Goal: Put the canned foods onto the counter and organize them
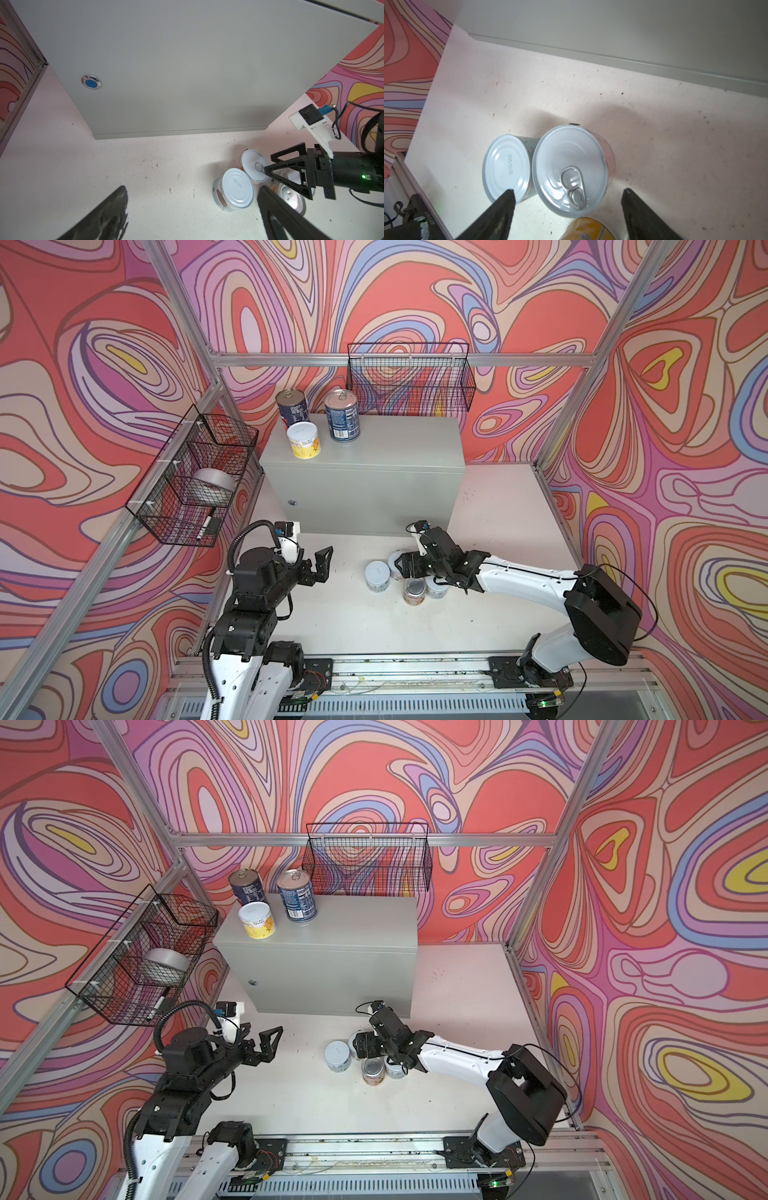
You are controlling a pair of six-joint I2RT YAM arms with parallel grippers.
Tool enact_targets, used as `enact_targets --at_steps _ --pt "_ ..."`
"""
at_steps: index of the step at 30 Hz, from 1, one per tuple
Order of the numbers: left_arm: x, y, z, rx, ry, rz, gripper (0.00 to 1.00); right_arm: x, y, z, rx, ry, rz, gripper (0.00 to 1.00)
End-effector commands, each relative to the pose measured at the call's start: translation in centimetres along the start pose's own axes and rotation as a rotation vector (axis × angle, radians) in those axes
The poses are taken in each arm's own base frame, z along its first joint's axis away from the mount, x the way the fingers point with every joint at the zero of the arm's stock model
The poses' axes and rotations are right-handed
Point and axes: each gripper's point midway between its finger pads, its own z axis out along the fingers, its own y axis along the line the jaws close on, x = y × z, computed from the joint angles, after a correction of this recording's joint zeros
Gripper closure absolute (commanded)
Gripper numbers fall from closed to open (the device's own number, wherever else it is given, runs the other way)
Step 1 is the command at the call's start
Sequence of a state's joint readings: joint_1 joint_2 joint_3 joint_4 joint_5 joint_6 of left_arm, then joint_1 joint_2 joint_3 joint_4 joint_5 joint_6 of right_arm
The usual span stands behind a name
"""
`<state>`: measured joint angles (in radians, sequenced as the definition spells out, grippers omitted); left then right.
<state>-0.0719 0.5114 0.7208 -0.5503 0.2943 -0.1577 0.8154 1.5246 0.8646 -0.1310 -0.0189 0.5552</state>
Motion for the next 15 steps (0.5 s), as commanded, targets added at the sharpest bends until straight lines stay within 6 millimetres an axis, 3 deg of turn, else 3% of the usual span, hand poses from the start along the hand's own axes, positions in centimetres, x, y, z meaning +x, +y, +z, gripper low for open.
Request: enact_targets --at_steps 1,15 --pt "-0.4 -0.1 -0.3 0.0 -0.011 0.001 0.0 0.0 -0.7 0.1 0.086 0.003 -0.072 0.14" --pt "-0.3 -2.3 -0.2 0.123 -0.009 0.015 0.0 0.5 -0.4 2.0 0.109 0.049 -0.121 0.14"
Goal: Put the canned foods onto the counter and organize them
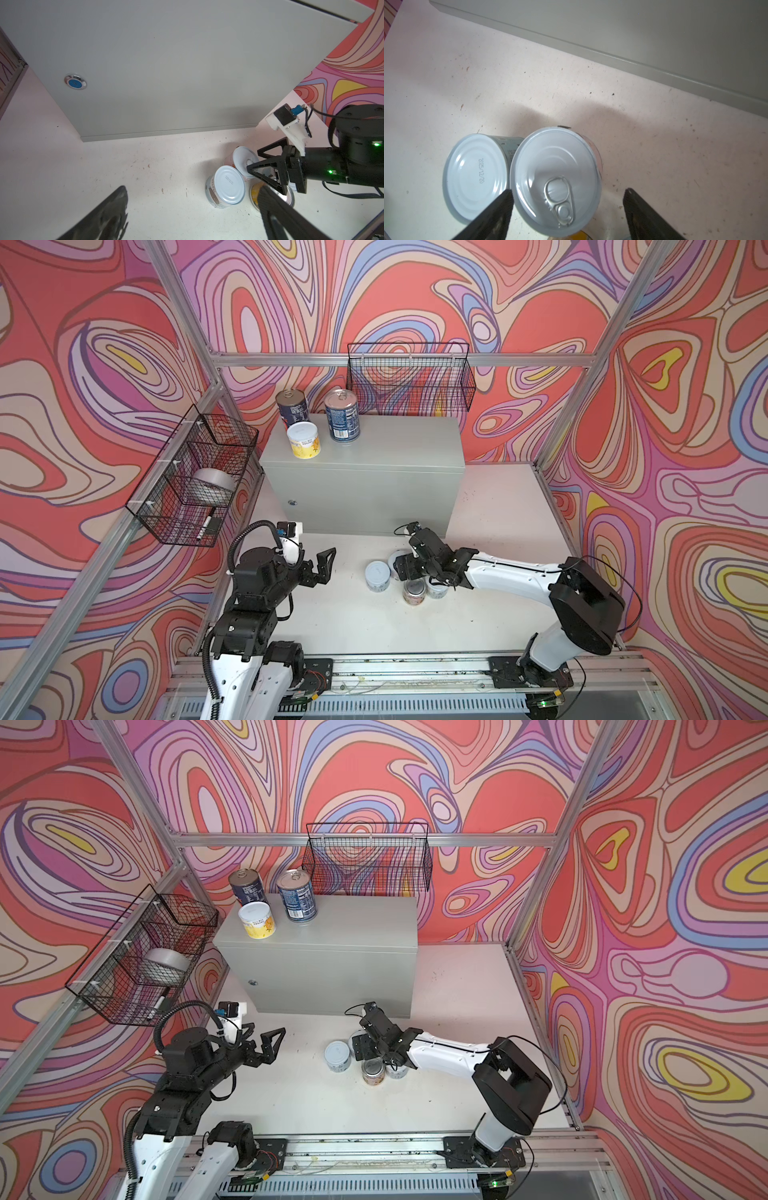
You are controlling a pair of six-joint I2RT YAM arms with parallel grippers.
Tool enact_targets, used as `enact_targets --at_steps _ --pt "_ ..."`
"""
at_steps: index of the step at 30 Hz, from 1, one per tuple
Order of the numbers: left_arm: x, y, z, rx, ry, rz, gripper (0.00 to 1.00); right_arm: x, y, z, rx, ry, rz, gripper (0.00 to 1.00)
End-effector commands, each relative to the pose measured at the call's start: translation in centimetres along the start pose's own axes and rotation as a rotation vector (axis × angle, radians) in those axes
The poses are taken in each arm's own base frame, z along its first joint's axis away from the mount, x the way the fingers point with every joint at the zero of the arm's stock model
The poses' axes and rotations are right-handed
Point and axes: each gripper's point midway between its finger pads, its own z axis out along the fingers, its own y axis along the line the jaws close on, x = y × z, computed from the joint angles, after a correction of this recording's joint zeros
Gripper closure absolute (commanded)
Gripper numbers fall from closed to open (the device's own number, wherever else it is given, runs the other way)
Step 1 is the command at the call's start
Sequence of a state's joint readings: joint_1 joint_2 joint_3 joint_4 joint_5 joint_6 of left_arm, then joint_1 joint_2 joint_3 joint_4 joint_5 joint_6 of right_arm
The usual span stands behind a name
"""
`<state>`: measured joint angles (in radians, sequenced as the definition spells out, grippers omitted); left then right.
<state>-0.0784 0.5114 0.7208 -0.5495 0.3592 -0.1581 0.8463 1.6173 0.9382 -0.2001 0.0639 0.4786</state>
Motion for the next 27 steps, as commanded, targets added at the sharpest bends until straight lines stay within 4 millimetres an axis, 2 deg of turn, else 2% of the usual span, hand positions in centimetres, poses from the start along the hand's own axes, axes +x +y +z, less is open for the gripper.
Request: enact_targets --at_steps 1,5,13,20,27 --pt "-0.5 -1.2 0.0 0.067 -0.018 0.015 0.0 -0.1 0.2 0.3 0.011 0.01 -0.019 0.14" --pt "-0.4 -2.2 0.1 0.126 -0.018 0.022 0.0 0.1 0.1 0.7 0.019 0.02 -0.014 0.14" --pt "-0.2 -4.9 0.5 0.273 0.012 0.012 0.0 -0.1 1.3 0.2 -0.032 0.023 -0.014 0.14" --pt "-0.9 -4.8 0.7 0.247 0.059 -0.02 0.0 0.2 1.7 0.1 -0.034 0.03 -0.028 0.14" --pt "-1.4 -4.5 1.0 0.21 0.122 -0.166 0.0 0.6 2.1 0.6 -0.024 0.02 -0.057 0.14"
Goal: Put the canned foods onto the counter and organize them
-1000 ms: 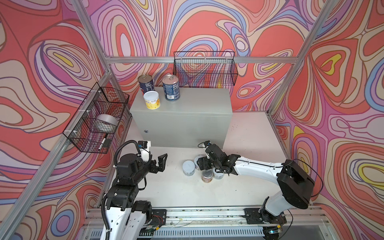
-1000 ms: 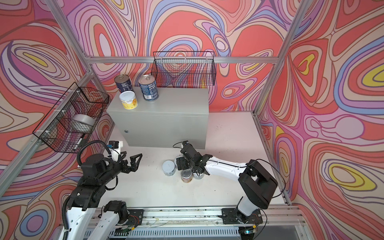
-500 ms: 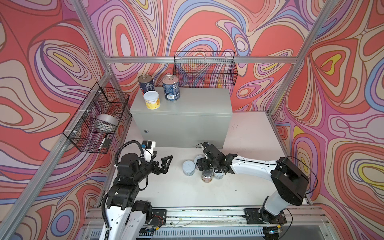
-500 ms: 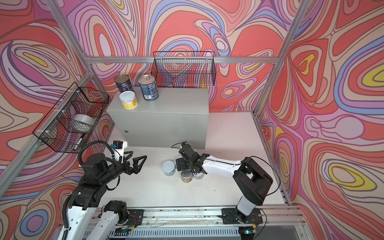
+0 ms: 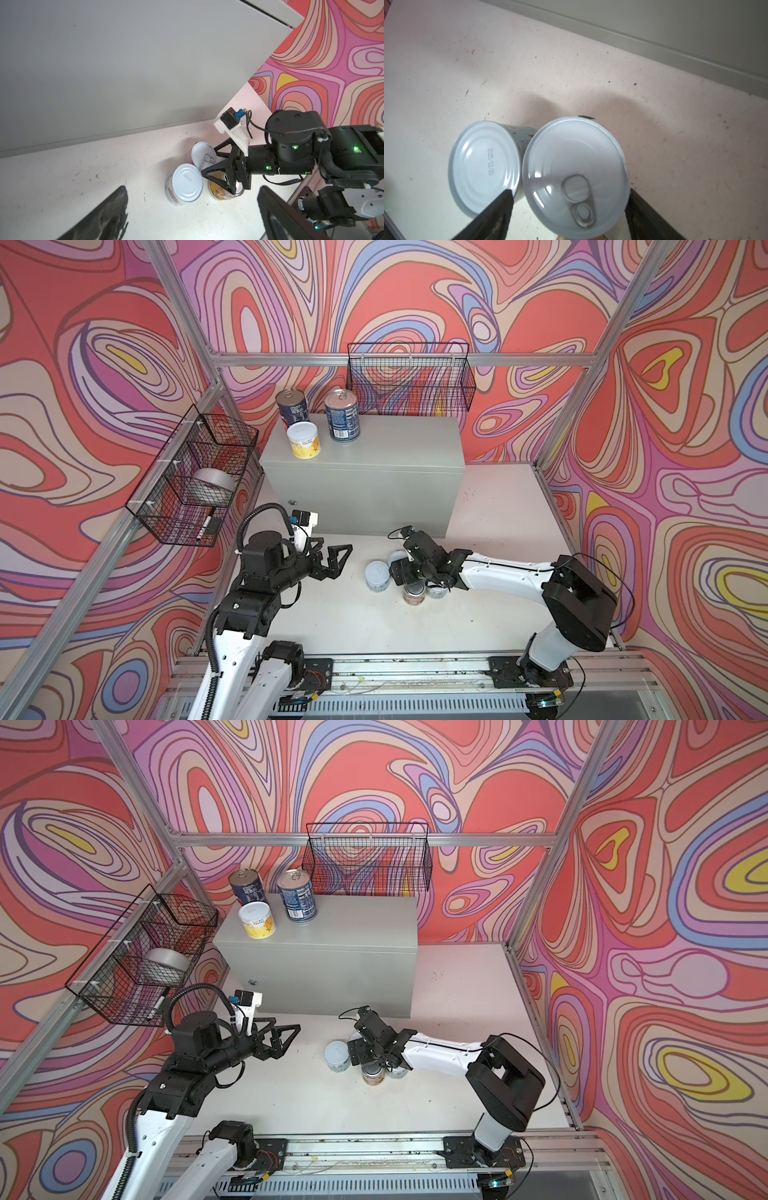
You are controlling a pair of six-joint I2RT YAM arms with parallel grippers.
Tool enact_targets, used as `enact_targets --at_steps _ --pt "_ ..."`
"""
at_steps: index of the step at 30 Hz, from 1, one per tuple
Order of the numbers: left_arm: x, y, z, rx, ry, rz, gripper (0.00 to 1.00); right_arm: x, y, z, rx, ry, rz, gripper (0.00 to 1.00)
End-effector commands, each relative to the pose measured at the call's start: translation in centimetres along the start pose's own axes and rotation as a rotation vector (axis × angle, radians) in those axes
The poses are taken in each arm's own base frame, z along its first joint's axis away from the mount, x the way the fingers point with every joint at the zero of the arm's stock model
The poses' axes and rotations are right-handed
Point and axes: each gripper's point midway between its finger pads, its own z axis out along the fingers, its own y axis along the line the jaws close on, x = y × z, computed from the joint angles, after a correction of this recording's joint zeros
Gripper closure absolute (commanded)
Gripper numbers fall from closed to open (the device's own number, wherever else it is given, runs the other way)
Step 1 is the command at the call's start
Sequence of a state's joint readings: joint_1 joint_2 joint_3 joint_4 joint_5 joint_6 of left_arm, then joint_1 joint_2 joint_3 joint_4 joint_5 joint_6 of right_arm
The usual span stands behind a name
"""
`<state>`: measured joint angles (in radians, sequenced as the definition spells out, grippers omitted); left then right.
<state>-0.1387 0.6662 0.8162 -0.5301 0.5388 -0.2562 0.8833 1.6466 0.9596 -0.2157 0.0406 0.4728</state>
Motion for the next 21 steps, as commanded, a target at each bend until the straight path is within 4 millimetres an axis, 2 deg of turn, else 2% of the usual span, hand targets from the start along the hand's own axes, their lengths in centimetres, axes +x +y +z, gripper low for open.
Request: enact_targets --at_steps 1,7,11,21 --pt "-0.2 -0.3 -0.3 -0.006 0.02 -0.091 0.0 -0.5 0.4 0.2 0.015 -0.02 -0.025 0.14" --pt "-0.4 -0.2 -0.4 -0.015 0.013 -0.102 0.0 -0.2 -0.9 0.7 0.102 -0.021 -0.027 0.13" --pt "-0.4 -0.1 -0.6 -0.028 0.014 -0.094 0.0 -0.1 -1.1 0.8 0.11 -0.021 -0.012 0.14" --pt "-0.4 0.0 -0.9 -0.042 0.012 -0.091 0.0 0.3 -1.3 -0.6 0.08 -0.059 0.038 0.12"
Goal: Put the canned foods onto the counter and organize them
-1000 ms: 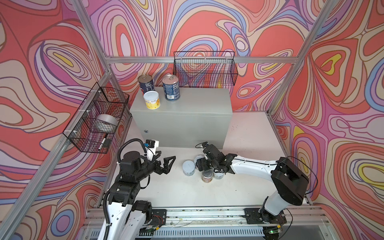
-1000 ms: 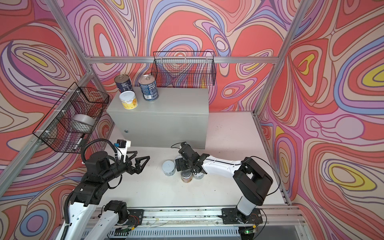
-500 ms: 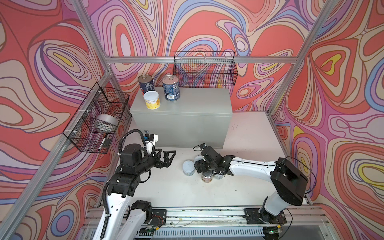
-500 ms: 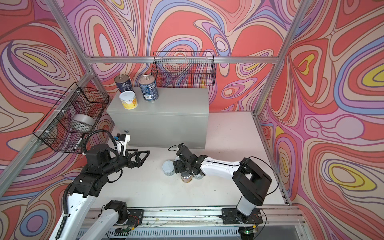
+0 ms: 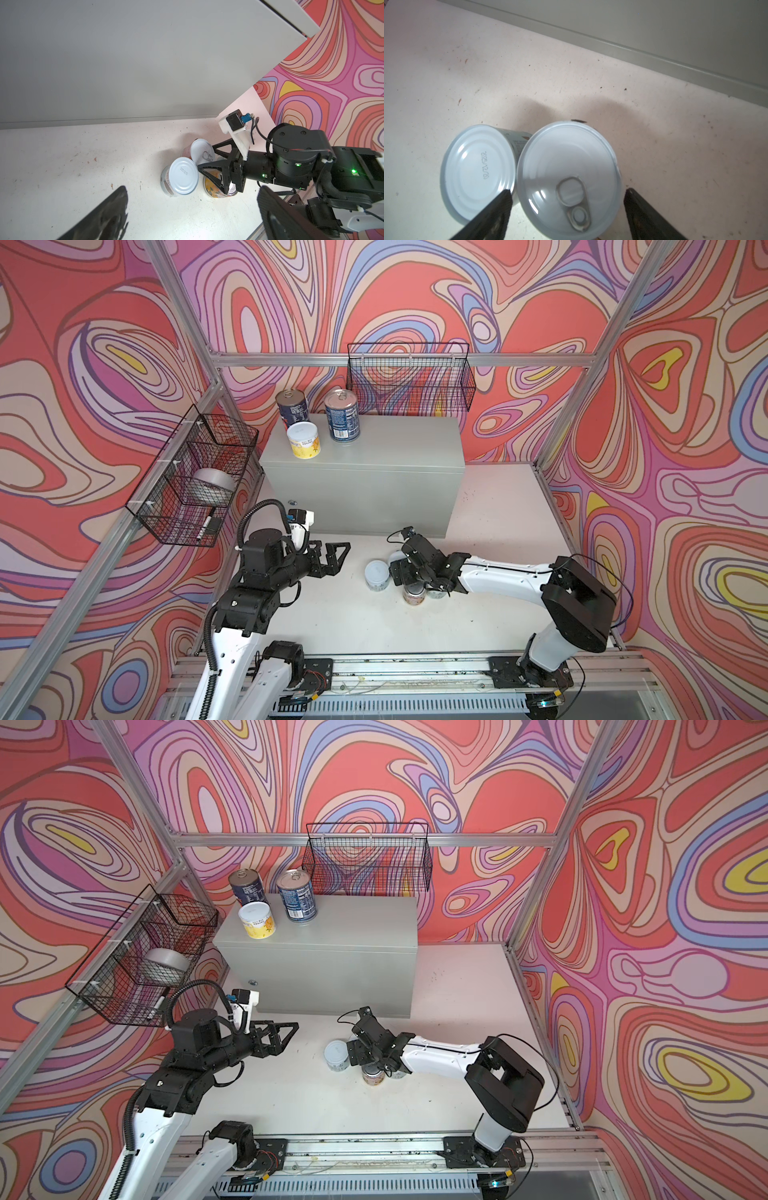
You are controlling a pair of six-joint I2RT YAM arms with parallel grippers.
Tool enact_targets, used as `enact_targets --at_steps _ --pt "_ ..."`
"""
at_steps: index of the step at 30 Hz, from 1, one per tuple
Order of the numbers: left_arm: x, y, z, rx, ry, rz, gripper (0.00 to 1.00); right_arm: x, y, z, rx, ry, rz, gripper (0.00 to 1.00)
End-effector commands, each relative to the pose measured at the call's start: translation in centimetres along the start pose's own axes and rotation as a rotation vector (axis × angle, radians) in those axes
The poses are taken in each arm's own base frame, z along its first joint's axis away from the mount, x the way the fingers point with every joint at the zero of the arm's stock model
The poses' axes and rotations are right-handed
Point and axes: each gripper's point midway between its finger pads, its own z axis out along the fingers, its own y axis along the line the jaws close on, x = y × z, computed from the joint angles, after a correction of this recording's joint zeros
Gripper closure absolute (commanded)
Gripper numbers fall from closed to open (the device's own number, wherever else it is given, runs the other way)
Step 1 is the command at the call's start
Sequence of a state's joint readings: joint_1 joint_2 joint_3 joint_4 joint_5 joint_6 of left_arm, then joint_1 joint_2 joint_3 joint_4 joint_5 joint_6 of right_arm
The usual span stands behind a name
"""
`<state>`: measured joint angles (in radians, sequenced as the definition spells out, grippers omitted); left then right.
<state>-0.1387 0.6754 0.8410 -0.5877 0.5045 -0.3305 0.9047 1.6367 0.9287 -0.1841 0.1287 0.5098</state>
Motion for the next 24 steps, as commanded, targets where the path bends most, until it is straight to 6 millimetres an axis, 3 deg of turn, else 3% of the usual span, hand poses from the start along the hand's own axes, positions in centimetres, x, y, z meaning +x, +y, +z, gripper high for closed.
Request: enact_targets --at_steps 1,9,16,24 --pt "-0.6 -0.5 -0.6 0.001 -0.011 0.002 0.0 0.3 -0.7 -0.7 0.023 -0.011 0.018 0.12" --pt "0.6 0.8 0.1 -0.045 0.031 0.017 0.0 0.9 -1.2 -0.8 0.028 -0.014 0.028 0.12" --pt "1.9 0.1 0.9 -0.055 0.102 0.085 0.0 1.0 -1.8 -1.1 0.046 -0.03 0.043 0.13" --pt "4.1 -0.6 3.3 -0.04 0.211 0.084 0.0 1.0 -2.7 -1.5 0.09 -0.035 0.062 0.13"
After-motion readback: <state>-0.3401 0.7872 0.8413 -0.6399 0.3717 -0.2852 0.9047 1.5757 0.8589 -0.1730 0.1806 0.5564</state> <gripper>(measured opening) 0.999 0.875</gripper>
